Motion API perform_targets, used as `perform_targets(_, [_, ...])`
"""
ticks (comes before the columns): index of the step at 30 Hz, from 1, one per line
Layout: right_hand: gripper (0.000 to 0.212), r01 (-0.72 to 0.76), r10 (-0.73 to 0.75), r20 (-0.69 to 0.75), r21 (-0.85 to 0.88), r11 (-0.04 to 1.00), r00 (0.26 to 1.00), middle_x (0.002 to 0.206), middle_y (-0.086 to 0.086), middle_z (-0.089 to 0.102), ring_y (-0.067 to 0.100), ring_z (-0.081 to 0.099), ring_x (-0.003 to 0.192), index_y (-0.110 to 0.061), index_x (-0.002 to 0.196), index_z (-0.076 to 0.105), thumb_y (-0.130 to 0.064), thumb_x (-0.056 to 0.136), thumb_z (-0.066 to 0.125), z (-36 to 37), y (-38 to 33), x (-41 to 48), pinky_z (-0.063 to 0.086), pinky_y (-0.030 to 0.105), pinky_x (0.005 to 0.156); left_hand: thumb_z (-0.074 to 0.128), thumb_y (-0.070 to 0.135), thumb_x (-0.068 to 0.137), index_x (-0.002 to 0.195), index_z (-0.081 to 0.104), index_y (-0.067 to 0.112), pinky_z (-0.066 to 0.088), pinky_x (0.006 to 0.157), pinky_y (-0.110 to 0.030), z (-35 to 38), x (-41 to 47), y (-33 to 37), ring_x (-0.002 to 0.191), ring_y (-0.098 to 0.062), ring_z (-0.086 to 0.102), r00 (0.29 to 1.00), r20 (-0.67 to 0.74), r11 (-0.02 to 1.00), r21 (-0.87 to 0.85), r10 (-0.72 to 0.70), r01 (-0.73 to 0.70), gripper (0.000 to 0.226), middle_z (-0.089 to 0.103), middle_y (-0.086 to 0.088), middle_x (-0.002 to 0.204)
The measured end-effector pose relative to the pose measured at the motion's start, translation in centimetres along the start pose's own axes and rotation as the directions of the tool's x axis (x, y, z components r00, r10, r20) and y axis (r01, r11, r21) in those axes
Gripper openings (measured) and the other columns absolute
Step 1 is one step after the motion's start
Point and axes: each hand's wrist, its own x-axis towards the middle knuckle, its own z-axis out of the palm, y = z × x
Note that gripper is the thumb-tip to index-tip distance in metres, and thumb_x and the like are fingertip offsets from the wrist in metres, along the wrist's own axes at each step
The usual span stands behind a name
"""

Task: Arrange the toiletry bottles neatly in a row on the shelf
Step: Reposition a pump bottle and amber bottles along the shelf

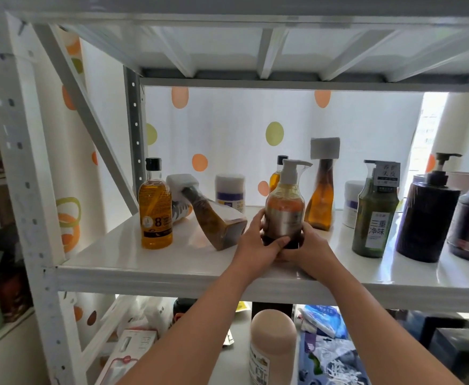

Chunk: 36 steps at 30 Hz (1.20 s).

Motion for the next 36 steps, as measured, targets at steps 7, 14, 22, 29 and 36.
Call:
perform_targets(7, [0.066,-0.014,0.015,-0.014,0.044,0.999,1.000,0.100,-0.006,0.057,0.010,0.055,0.088,-0.020,0.126,0.045,-0.026,0.069,0.080,-0.2,0.0,0.2,0.041,0.013,0.064,0.066,0.012,0.085,0.141,0.027,0.033,0.045,0.104,-0.046,1.4,1.4,0.8,0.128,-0.026,0.048,0.994,-0.032,0.995,-0.025,-0.101,0.101,0.072,0.046,-0.004,0.143])
perform_targets(14, [0.052,-0.028,0.033,-0.050,0.106,0.994,0.998,0.097,-0.007,0.059,0.014,0.057,0.094,-0.024,0.120,0.050,-0.022,0.075,0.075,-0.2,0.7,0.5,0.045,0.024,0.079,0.061,0.010,0.088,0.145,0.023,0.031,0.039,0.108,-0.040,2.7,2.3,0.9,0.129,-0.024,0.047,0.992,-0.075,0.992,0.067,-0.106,0.111,0.072,0.047,-0.003,0.143])
perform_targets(22, [0.057,-0.040,0.045,-0.037,0.106,0.994,0.998,0.101,-0.004,0.061,0.015,0.058,0.095,-0.024,0.122,0.049,-0.025,0.072,0.077,-0.1,1.0,0.7,0.047,0.027,0.082,0.063,0.007,0.085,0.145,0.027,0.030,0.040,0.108,-0.040,2.5,2.3,0.8,0.128,-0.023,0.049,0.987,-0.115,0.992,0.049,-0.112,0.119,0.073,0.049,-0.003,0.142])
perform_targets(29, [0.055,-0.025,0.030,-0.053,0.089,0.996,0.998,0.095,-0.007,0.059,0.012,0.057,0.088,-0.024,0.121,0.050,-0.024,0.072,0.077,-0.2,0.6,0.4,0.044,0.022,0.075,0.062,0.007,0.087,0.145,0.027,0.030,0.040,0.108,-0.044,2.4,1.9,0.8,0.130,-0.024,0.047,0.991,-0.091,0.995,0.020,-0.097,0.099,0.072,0.047,-0.003,0.144])
perform_targets(36, [0.054,-0.090,0.094,-0.039,0.092,0.992,0.995,0.094,-0.006,0.057,0.010,0.054,0.083,-0.019,0.115,0.047,-0.021,0.071,0.078,-2.0,0.6,0.0,0.037,0.013,0.057,0.064,0.007,0.085,0.138,0.026,0.027,0.047,0.101,-0.040,3.1,2.8,1.6,0.123,-0.027,0.051,0.989,0.033,0.988,0.056,-0.144,0.142,0.069,0.049,-0.007,0.139])
